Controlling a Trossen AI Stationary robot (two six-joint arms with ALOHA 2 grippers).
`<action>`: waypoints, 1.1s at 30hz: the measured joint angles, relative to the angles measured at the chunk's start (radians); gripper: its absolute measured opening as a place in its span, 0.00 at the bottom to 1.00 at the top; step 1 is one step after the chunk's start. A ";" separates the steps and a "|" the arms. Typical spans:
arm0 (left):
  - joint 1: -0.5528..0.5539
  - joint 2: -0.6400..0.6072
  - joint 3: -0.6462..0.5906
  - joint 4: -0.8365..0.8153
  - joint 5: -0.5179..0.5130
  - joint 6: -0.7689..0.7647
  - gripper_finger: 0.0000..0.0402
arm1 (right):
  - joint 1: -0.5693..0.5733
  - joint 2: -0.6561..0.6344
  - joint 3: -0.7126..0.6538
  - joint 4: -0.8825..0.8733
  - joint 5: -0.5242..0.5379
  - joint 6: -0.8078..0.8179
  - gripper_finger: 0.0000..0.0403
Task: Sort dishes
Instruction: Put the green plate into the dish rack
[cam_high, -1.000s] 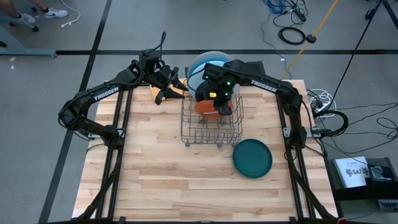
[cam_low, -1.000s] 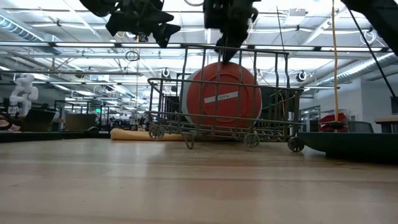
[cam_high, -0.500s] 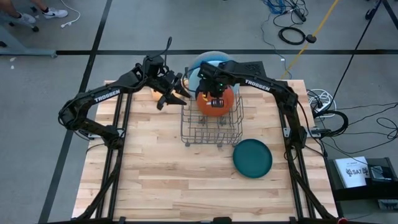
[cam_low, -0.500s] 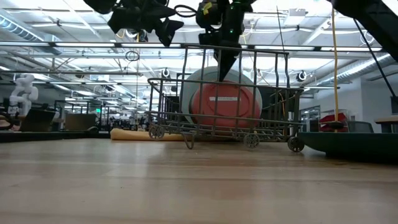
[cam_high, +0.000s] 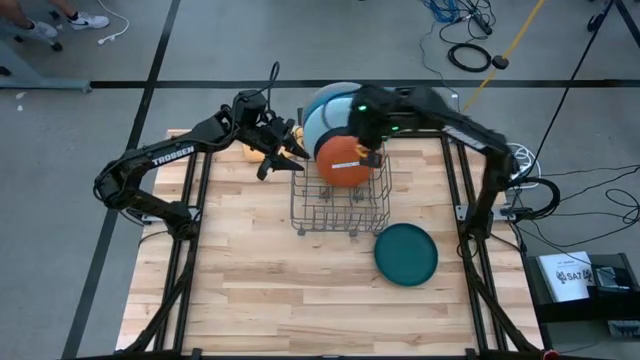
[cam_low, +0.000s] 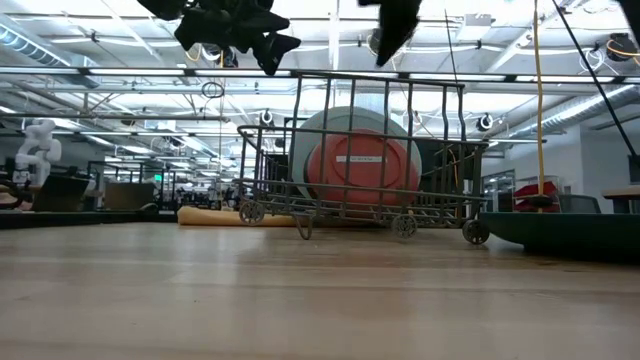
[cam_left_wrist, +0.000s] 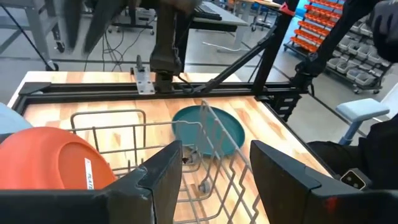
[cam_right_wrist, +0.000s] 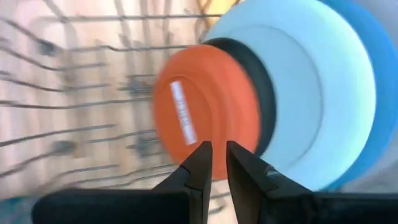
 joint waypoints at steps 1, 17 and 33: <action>-0.003 0.000 0.000 0.000 -0.003 0.000 0.47 | 0.000 -0.024 0.000 -0.018 -0.020 0.027 0.10; -0.106 0.000 0.000 -0.009 -0.057 -0.004 0.47 | 0.235 -0.537 -0.828 0.167 -0.129 0.538 0.31; -0.164 0.000 0.000 -0.007 -0.189 -0.019 0.47 | 0.356 -0.894 -1.640 0.658 -0.084 0.935 0.40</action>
